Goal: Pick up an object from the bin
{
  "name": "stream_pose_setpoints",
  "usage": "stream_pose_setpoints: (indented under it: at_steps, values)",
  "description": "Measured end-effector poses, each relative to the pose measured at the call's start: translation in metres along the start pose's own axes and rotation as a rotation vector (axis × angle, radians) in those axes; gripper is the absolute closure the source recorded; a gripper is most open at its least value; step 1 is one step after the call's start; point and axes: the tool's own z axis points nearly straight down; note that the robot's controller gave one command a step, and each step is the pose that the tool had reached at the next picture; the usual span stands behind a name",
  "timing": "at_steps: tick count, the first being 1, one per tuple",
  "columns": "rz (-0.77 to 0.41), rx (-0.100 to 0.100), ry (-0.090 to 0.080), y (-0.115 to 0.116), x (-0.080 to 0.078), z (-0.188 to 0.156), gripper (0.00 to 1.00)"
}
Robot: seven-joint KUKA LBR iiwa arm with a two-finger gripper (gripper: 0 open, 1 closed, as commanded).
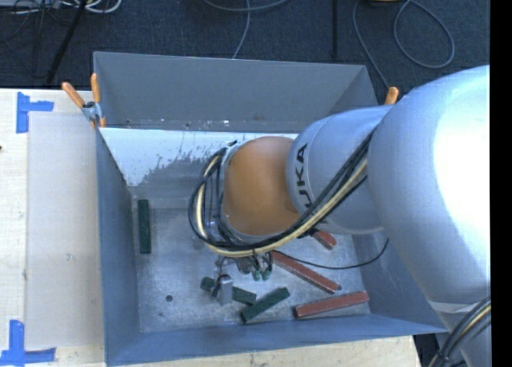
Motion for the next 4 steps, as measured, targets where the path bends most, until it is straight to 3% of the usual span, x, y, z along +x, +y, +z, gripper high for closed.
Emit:
stream_pose_setpoints:
  at_steps: [1, 2, 3, 4]
  values:
    - [0.004, -0.003, -0.004, 0.000, -0.001, -0.002, 1.00]
    - [0.005, 0.000, 0.000, -0.001, 0.001, 0.000, 0.00]
    - [-0.101, 0.004, 0.008, -0.099, 0.056, -0.015, 0.00]
    - [-0.104, 0.000, 0.006, -0.094, 0.054, -0.014, 1.00]
